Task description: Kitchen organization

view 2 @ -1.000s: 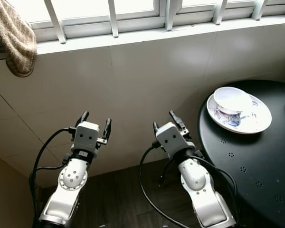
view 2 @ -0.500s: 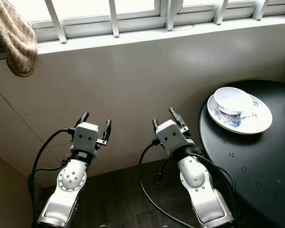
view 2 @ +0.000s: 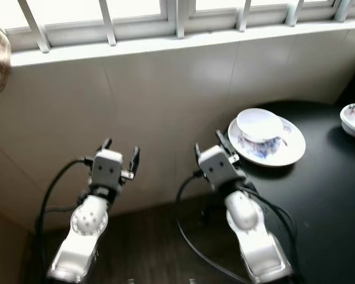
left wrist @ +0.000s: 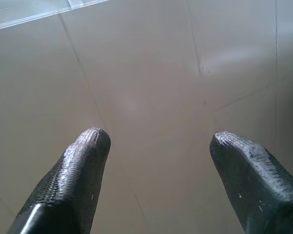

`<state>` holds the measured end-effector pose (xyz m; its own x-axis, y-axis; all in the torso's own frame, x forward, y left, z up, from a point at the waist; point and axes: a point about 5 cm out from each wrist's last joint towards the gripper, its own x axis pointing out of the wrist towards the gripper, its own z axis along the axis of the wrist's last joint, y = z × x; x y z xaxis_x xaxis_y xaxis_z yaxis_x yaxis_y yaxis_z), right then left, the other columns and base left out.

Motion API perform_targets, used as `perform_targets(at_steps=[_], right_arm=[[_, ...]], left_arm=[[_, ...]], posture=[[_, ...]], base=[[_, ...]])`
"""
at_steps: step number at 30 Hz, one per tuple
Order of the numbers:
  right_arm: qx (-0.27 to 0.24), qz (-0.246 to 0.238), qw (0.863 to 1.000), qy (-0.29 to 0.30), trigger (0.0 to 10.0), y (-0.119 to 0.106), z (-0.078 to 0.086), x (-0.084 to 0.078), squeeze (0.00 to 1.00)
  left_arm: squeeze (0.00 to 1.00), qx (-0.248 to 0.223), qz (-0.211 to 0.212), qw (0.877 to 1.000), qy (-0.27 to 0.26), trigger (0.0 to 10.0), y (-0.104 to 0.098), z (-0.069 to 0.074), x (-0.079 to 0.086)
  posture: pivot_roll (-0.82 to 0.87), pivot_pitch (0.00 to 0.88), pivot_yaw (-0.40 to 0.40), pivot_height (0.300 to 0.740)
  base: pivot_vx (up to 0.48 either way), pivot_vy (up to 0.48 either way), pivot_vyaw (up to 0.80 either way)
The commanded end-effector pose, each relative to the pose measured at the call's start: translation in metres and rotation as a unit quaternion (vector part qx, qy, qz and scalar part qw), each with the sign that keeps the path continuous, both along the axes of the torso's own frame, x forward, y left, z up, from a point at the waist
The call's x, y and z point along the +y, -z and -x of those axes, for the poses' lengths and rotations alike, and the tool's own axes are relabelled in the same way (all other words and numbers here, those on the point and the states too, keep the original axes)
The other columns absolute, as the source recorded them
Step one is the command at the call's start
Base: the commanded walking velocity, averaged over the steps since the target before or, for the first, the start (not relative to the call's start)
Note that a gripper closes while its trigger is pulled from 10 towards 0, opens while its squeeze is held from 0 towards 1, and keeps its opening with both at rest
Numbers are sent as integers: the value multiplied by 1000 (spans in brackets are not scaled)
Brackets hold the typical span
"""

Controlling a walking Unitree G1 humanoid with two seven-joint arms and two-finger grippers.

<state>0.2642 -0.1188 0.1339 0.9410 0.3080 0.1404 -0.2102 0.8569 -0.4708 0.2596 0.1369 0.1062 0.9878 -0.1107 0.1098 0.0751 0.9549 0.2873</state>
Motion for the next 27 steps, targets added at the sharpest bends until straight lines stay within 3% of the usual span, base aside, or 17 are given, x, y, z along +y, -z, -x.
perform_targets(at_steps=[1,8,27], right_arm=[[3,2,1000,4,10000,1,1,-3,0],[-1,0,1000,11,10000,-1,-2,-6,0],[-15,-6,1000,25,10000,-8,-6,-12,0]], left_arm=[[0,-13,7,1000,1,10000,-6,-1,0],[0,-22,15,1000,10,10000,-10,0,-1],[0,-27,21,999,16,10000,-13,-2,-1]], posture=[[-139,0,-18,740],[-142,0,-12,740],[-147,0,-3,740]], base=[[0,0,0],[0,0,0],[282,0,0]])
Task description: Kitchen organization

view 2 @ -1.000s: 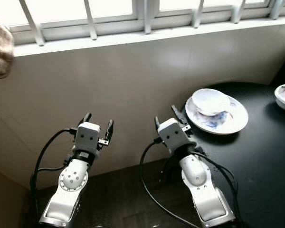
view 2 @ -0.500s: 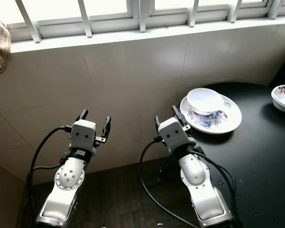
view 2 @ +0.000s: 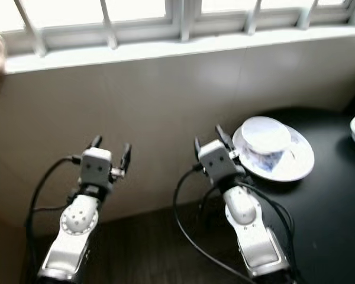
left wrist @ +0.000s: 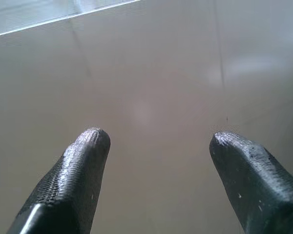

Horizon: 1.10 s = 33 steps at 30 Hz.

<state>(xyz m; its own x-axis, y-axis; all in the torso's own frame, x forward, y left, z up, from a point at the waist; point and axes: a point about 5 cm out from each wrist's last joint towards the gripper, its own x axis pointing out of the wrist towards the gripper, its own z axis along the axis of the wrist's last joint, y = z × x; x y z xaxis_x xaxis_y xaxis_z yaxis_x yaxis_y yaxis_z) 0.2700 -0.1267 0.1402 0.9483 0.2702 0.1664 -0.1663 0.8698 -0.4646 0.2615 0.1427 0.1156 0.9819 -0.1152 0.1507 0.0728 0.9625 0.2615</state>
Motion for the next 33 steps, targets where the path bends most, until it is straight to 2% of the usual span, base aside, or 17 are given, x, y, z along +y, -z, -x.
perform_targets(at_steps=[1,12,13,14,17,18,19,20,21,22,23,24,25,26,27,30,33], right_arm=[[-4,0,1000,7,10000,-2,-1,-5,0],[-11,-14,1000,23,10000,-5,-3,-9,0],[-12,-38,998,57,10000,-8,-6,-19,0],[-12,-38,998,57,10000,-8,-6,-19,0],[-9,-71,992,102,10000,-10,-11,-34,0],[-10,-93,986,139,10000,-12,-13,-46,0],[-10,-93,986,139,10000,-12,-13,-46,0],[-11,-118,974,194,10000,-14,-15,-63,0],[-11,-118,974,194,10000,-14,-15,-63,0],[0,-176,941,290,10000,-11,-15,-94,0],[8,-198,927,318,10000,-8,-13,-104,0],[8,-198,927,318,10000,-8,-13,-104,0],[14,-211,913,349,10000,-5,-11,-118,0],[14,-211,913,349,10000,-5,-11,-118,0],[25,-235,899,369,10000,-1,-10,-129,0],[25,-235,899,369,10000,-1,-10,-129,0],[48,-265,883,385,10000,6,-8,-136,0]], left_arm=[[0,-9,6,1000,12,10000,-4,0,-6],[0,-10,8,1000,13,10000,-5,0,-7],[0,-11,8,1000,13,10000,-5,0,-7],[0,-11,8,1000,13,10000,-5,0,-7],[0,-12,10,1000,14,10000,-5,0,-8],[0,-13,11,1000,15,10000,-5,-1,-8],[0,-13,11,1000,15,10000,-5,-1,-8],[0,-13,12,1000,15,10000,-5,-1,-9],[0,-13,12,1000,15,10000,-5,-1,-9],[0,-11,11,1000,15,10000,-5,-1,-9],[0,-11,10,1000,15,10000,-5,-1,-9],[0,-11,10,1000,15,10000,-5,-1,-9],[0,-10,9,1000,15,10000,-4,-1,-9],[0,-10,9,1000,15,10000,-4,-1,-9],[0,-10,9,1000,15,10000,-4,-1,-9],[0,-10,9,1000,15,10000,-4,-1,-9],[0,-9,8,1000,17,10000,-4,-2,-10]], posture=[[-147,0,-3,740],[-153,0,0,740],[-152,0,1,740],[-152,0,1,740],[-151,0,2,740],[-152,0,2,740],[-152,0,2,740],[-152,0,2,740],[-152,0,2,740],[-154,0,3,740],[-154,0,3,740],[-154,0,3,740],[-154,0,6,740],[-154,0,6,740],[-154,0,8,740],[-154,0,8,740],[-154,0,8,740]], base=[[296,0,0],[238,0,0],[0,0,0],[0,0,0],[0,0,0],[0,0,0],[0,0,0],[0,0,0],[0,0,0],[0,0,0],[0,0,0],[0,0,0],[0,0,0],[0,0,0],[0,0,0],[0,0,0],[0,0,-533]])
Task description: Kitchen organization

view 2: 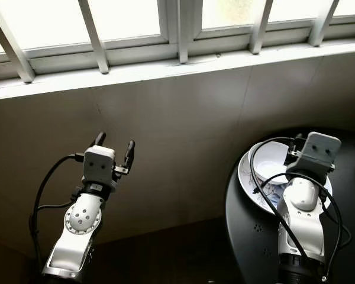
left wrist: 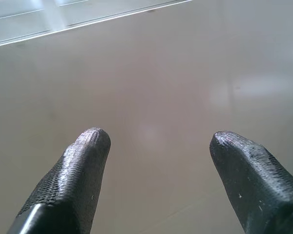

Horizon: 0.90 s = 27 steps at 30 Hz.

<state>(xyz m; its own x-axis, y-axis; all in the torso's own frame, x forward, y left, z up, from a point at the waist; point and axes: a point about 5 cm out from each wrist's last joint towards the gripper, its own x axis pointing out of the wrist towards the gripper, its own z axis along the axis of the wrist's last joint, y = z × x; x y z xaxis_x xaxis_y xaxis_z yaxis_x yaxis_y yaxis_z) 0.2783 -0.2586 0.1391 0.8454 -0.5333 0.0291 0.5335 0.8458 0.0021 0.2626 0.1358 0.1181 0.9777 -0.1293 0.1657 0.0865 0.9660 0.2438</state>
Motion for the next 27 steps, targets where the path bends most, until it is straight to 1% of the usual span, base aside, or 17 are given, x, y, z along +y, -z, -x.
perform_targets(at_steps=[1,3,5,6,7,8,13,14,16,19,25,27], right_arm=[[12,-22,1000,11,10000,5,0,-4,0],[15,-18,1000,7,10000,5,0,-2,0],[30,-25,999,-15,10000,9,-3,5,0],[30,-25,999,-15,10000,9,-3,5,0],[36,-35,998,-22,10000,12,-4,8,0],[48,-64,997,-24,10000,17,-5,9,0],[66,-121,990,-27,10000,26,-5,9,0],[71,-142,987,-32,10000,30,-5,11,0],[76,-165,983,-35,10000,34,-6,12,0],[78,-188,979,-33,10000,37,-6,12,0],[77,-212,974,-26,10000,36,-5,10,0],[82,-234,968,-29,10000,39,-6,11,0]], left_arm=[[0,-3,-1,1000,8,10000,-1,-1,-3],[0,-3,-2,1000,8,10000,-1,-1,-3],[0,-3,-2,1000,9,10000,-1,-1,-3],[0,-3,-2,1000,9,10000,-1,-1,-3],[0,-2,-2,1000,9,10000,0,-1,-3],[0,-2,-3,1000,9,10000,0,-1,-4],[0,-1,-4,1000,9,10000,0,-1,-4],[0,0,-5,1000,9,10000,1,-1,-4],[0,0,-5,1000,9,10000,1,-1,-4],[0,0,-6,1000,9,10000,1,-2,-4],[0,1,-7,1000,8,10000,1,-2,-3],[0,1,-8,1000,7,10000,1,-3,-3]], posture=[[-154,0,8,740],[-157,0,10,740],[-155,0,9,740],[-155,0,9,740],[-154,0,8,740],[-153,0,7,740],[-153,0,7,740],[-153,0,7,740],[-153,0,7,740],[-153,0,7,740],[-157,0,9,740],[-154,0,8,740]], base=[[0,0,-800],[0,0,-800],[0,0,0],[0,0,0],[0,0,0],[0,0,0],[0,0,0],[0,0,0],[0,0,0],[0,0,0],[0,0,0],[0,0,0]])
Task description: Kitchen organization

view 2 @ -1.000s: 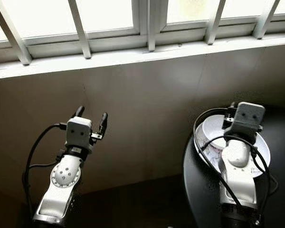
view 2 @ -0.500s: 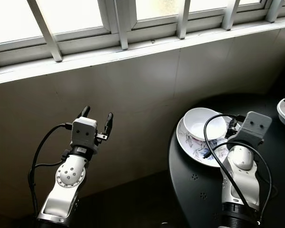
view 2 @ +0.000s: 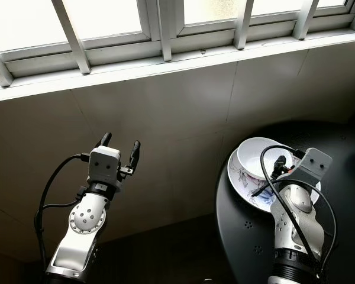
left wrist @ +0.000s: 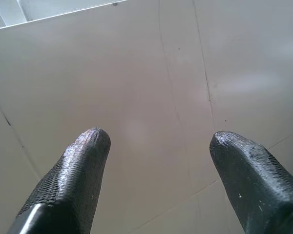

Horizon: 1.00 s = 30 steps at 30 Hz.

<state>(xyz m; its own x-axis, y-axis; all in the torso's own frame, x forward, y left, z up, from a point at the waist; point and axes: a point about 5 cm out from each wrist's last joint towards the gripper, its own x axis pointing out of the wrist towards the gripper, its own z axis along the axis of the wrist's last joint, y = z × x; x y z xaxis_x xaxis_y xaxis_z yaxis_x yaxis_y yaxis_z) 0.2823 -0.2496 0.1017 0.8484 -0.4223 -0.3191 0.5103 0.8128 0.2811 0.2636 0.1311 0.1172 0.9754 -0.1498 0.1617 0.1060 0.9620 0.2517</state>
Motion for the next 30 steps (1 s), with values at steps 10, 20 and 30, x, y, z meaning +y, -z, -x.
perform_targets(at_steps=[10,20,30], right_arm=[[28,-116,993,-17,0,14,-2,13,0],[-10,-119,993,2,0,0,-2,9,0],[-130,-30,991,-32,0,-46,-10,14,0]], left_arm=[[0,1,-8,1000,-5,10000,0,-3,2],[0,2,-11,1000,-6,10000,1,-3,2],[0,1,-11,1000,-10,10000,1,-3,3]], posture=[[-154,0,9,740],[-158,0,13,740],[-156,0,13,740]], base=[[0,0,0],[0,0,0],[0,0,0]])
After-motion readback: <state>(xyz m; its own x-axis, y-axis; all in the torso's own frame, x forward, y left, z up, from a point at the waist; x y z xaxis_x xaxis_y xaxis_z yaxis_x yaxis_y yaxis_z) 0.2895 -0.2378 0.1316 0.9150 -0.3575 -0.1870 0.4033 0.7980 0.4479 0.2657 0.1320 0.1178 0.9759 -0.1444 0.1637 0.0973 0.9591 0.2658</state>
